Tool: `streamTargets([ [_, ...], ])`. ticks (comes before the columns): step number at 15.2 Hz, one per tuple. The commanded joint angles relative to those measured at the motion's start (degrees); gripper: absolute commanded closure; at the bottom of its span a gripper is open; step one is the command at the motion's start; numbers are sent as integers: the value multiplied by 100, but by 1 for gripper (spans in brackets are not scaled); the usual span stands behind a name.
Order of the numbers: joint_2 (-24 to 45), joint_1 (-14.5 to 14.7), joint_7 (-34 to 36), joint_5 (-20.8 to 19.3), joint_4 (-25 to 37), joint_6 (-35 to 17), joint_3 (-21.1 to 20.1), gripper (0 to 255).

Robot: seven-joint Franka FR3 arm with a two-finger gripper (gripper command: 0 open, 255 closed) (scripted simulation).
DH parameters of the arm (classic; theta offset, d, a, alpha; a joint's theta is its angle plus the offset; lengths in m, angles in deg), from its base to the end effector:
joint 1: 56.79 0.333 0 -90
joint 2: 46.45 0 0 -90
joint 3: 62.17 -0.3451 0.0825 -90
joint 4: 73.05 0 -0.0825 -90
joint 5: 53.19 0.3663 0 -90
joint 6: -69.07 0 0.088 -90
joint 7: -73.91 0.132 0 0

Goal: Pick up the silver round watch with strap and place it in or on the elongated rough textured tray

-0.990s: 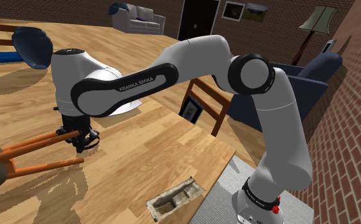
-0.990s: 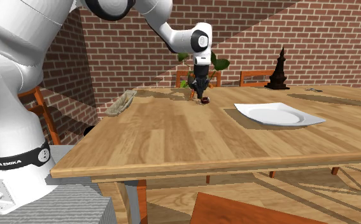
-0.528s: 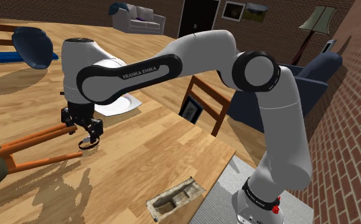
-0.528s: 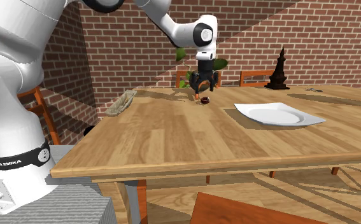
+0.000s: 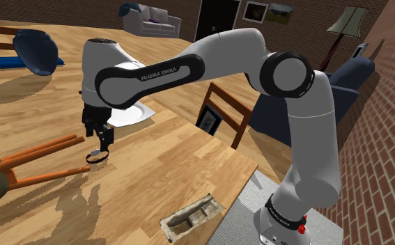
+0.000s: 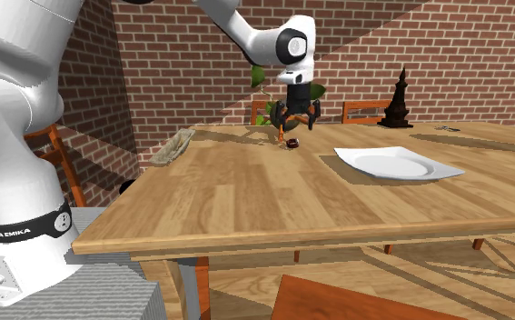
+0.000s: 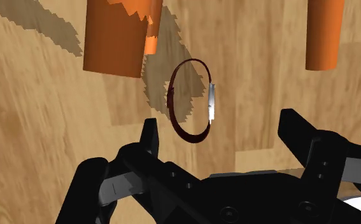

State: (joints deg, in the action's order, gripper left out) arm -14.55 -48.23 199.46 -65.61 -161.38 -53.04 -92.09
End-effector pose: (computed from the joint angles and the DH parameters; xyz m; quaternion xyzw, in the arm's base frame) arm 0.5930 0.3760 0.3796 -0.7320 0.6781 0.0288 0.0596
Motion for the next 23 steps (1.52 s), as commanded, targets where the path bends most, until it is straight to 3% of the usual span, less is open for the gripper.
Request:
streamTargets([
  [1,77,31,44,-39,-39,-115,26,0],
  [10,141,52,62,-71,-63,-198,47,0],
  [11,141,52,62,-71,-63,-198,47,255],
  [23,51,38,41,-22,35,-18,13,255],
])
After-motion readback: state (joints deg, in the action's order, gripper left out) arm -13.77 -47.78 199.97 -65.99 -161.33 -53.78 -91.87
